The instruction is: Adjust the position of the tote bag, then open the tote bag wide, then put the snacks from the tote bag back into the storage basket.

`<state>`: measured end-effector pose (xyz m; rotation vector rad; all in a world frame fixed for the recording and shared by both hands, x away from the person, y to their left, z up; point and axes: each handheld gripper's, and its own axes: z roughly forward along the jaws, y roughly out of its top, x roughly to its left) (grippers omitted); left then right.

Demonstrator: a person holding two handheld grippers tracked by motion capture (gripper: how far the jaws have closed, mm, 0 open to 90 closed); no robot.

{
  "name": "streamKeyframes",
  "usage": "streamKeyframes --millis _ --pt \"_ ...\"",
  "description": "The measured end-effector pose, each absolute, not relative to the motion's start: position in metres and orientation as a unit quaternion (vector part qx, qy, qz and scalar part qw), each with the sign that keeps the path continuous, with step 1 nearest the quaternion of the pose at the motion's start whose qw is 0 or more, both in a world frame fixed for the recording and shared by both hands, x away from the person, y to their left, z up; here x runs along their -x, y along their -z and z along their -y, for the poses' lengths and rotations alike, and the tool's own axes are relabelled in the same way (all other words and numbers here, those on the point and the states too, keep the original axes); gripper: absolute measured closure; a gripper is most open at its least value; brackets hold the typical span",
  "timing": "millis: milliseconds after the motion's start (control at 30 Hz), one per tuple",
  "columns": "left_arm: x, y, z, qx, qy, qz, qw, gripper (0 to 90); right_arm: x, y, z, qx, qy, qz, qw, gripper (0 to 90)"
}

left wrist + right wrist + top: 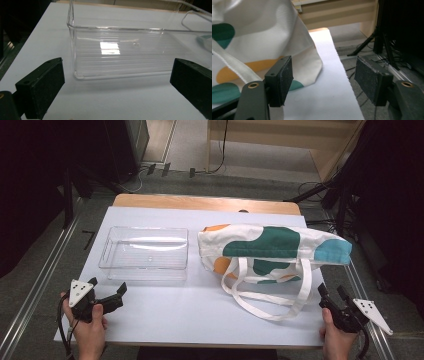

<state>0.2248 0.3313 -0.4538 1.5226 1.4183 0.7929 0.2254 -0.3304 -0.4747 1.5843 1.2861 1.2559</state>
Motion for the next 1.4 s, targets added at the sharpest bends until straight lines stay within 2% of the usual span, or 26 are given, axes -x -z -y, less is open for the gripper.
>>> streamKeyframes --millis 133,267,367,767,1067,1400 --pt "-0.220 0.449 -0.334 -0.604 -0.319 -0.575 0.451 0.0 -0.222 0.470 0.334 -0.623 -0.487 -0.499 0.354 32.9" --pt "-0.214 0.441 -0.327 -0.614 -0.329 -0.566 0.440 0.1 -0.217 0.454 0.330 -0.605 -0.470 -0.515 0.384 32.2" --pt "-0.212 0.434 -0.324 -0.615 -0.334 -0.559 0.445 0.1 -0.217 0.444 0.326 -0.599 -0.475 -0.513 0.391 32.1" --pt "-0.212 0.409 -0.306 -0.632 -0.322 -0.531 0.464 0.1 -0.216 0.415 0.330 -0.598 -0.486 -0.508 0.385 27.2" --pt "-0.225 0.390 -0.275 -0.658 -0.323 -0.496 0.466 0.1 -0.218 0.398 0.336 -0.590 -0.500 -0.510 0.376 28.1" --pt "-0.244 0.377 -0.238 -0.675 -0.302 -0.470 0.482 0.1 -0.217 0.376 0.343 -0.586 -0.502 -0.504 0.388 27.6"
